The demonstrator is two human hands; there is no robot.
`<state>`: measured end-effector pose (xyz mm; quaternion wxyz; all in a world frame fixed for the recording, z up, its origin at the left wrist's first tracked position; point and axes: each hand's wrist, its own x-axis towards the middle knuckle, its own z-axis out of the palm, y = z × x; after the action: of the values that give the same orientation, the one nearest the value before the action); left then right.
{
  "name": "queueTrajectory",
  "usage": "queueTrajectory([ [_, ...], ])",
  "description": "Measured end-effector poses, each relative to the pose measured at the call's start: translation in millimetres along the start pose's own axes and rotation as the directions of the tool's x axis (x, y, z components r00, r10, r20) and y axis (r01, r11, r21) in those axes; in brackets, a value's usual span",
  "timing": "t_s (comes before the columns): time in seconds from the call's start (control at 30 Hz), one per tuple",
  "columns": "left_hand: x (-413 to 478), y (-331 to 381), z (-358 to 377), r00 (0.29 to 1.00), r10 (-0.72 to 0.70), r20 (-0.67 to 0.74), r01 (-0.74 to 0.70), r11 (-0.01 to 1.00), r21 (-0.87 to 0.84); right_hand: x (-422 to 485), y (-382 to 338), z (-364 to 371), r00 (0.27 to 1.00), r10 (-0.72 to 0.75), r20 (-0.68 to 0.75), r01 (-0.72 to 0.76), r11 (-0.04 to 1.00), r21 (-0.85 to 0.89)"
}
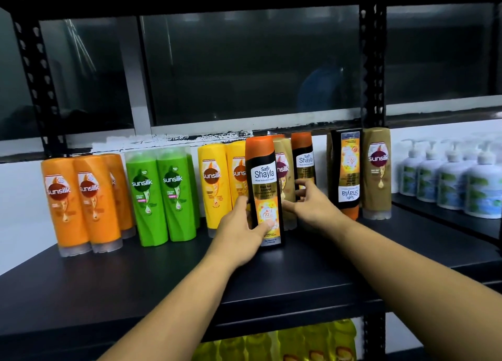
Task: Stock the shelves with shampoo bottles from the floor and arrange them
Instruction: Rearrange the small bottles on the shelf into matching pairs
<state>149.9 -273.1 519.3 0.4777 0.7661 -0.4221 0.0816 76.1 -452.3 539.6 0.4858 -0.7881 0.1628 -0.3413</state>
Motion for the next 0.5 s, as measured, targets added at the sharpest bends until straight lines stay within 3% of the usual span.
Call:
queueTrajectory([
  [0.23, 2.2, -3.5, -0.5, 1.0, 0.012, -0.006, -0.012, 1.0, 0.014, -1.3, 2.6, 5.2, 1.0, -0.025, 0.018, 0.025, 1.0, -0.012],
  [0.5, 0.8, -5.0, -0.3, 1.0, 0.007, 0.029, -0.008, 1.0, 0.022, -31.3, -1.4, -56.9, 1.0, 0.01, 0.028, -0.002, 0.966, -0.259],
])
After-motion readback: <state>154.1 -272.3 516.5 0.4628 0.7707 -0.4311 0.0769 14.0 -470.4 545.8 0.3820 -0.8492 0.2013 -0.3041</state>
